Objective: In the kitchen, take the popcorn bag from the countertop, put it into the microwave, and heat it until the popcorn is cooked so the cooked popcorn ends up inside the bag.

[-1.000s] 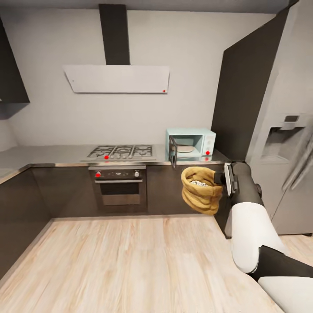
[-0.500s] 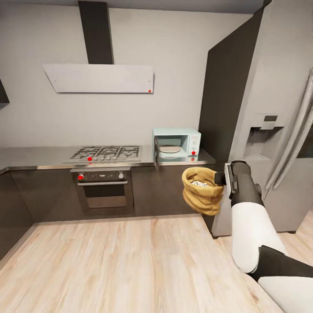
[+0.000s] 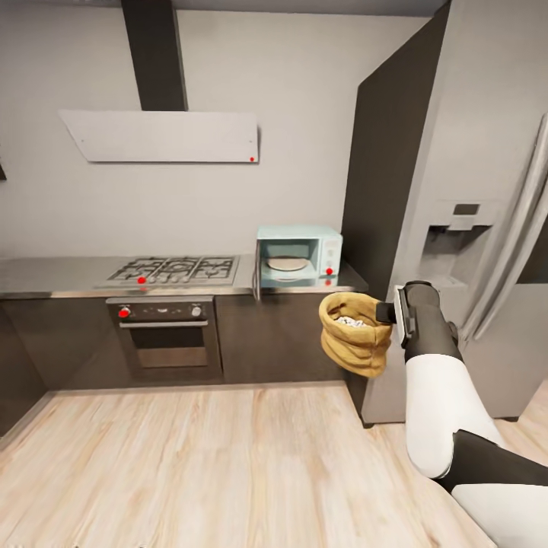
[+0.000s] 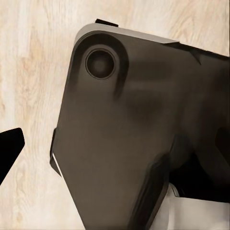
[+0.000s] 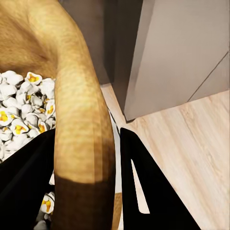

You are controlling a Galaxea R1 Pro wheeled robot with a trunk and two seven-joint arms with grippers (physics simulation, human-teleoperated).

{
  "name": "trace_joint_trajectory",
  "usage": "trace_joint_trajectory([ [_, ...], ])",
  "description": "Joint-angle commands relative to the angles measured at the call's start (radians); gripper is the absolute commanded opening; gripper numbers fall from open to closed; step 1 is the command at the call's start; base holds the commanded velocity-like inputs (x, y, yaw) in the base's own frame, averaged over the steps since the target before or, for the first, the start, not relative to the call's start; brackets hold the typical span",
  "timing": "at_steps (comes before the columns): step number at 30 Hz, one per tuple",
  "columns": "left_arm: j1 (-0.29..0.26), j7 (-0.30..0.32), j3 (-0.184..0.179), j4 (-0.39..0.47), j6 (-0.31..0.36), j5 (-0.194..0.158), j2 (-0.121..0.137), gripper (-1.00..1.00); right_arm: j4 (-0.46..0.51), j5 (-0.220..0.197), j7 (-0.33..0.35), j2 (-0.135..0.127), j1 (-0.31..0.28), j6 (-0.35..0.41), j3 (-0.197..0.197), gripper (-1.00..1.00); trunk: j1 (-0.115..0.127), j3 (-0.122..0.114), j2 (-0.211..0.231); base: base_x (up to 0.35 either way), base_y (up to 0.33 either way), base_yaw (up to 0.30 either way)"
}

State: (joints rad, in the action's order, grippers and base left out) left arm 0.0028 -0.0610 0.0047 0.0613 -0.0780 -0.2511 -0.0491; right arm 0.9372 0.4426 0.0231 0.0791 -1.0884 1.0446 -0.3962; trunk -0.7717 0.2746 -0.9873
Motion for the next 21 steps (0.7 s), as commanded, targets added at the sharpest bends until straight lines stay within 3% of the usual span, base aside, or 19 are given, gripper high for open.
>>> trace_joint_trajectory([
  [1, 0.0, -0.003, 0.0, 0.002, -0.002, -0.003, -0.001, 1.0, 0.001, 0.002, 0.003, 0.001, -0.001, 0.003, -0.003, -1.0, 0.0, 0.001, -0.001, 0.141, -0.318, 0.257],
  [21, 0.0, -0.003, 0.002, 0.003, -0.009, -0.001, -0.002, 1.0, -0.003, -0.002, 0.003, 0.002, -0.001, 0.003, -0.001, -1.0, 0.0, 0.001, -0.001, 0.141, -0.302, 0.268],
])
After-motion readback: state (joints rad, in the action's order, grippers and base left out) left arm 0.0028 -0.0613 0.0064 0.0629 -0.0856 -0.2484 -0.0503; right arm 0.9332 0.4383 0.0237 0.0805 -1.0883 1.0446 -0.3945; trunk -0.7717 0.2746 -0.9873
